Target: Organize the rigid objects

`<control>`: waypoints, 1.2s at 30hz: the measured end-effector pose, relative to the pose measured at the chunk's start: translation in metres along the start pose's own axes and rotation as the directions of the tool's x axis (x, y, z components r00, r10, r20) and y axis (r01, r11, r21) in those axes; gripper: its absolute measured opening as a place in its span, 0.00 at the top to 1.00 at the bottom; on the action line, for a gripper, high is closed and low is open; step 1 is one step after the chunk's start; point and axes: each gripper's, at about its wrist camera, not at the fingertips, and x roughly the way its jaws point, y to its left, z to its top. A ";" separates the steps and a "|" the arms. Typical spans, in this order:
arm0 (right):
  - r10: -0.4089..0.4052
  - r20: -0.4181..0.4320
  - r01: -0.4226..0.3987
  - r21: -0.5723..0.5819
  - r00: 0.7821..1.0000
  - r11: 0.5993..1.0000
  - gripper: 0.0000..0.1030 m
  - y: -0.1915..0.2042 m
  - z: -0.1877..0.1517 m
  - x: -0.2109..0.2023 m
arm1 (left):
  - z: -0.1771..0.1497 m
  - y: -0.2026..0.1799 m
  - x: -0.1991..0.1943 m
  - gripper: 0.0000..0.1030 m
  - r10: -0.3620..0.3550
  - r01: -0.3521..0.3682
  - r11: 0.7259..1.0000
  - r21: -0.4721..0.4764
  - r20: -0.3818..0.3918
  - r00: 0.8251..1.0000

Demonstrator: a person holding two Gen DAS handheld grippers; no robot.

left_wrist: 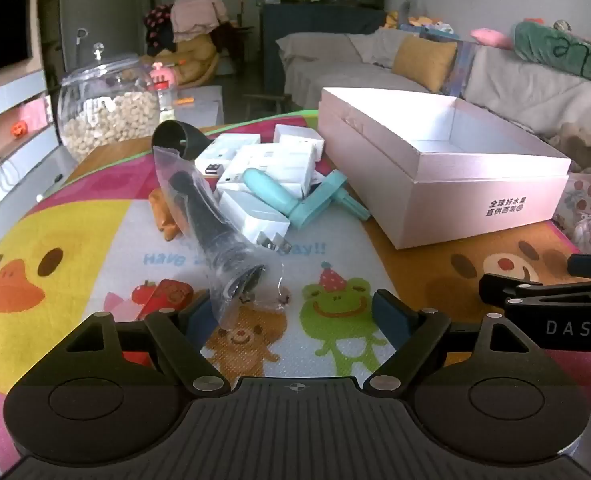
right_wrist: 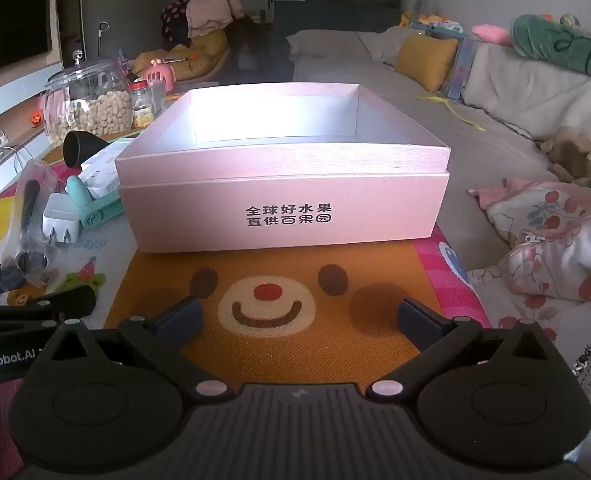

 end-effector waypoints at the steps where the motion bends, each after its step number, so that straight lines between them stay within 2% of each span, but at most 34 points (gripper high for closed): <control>1: 0.000 0.000 0.000 -0.001 1.000 1.000 0.00 0.000 0.000 0.000 | 0.000 0.000 0.000 0.16 -0.004 0.004 1.000 -0.006 0.002 1.000; 4: 0.006 0.009 -0.006 0.006 1.000 1.000 0.00 -0.002 0.000 -0.001 | 0.000 0.000 0.000 0.16 -0.001 0.001 1.000 -0.002 0.000 1.000; 5: -0.020 0.021 0.021 -0.025 1.000 0.999 0.00 0.003 -0.001 -0.002 | 0.000 0.000 0.000 0.16 0.000 0.000 1.000 0.000 0.000 1.000; 6: 0.000 0.009 0.000 0.000 1.000 1.000 0.00 -0.001 0.000 -0.001 | 0.000 0.000 0.000 0.15 0.000 0.000 1.000 0.000 0.000 1.000; 36: 0.003 0.002 -0.003 0.018 1.000 1.000 0.00 -0.001 0.000 -0.001 | -0.001 -0.003 0.000 0.15 0.006 -0.006 1.000 0.005 0.000 1.000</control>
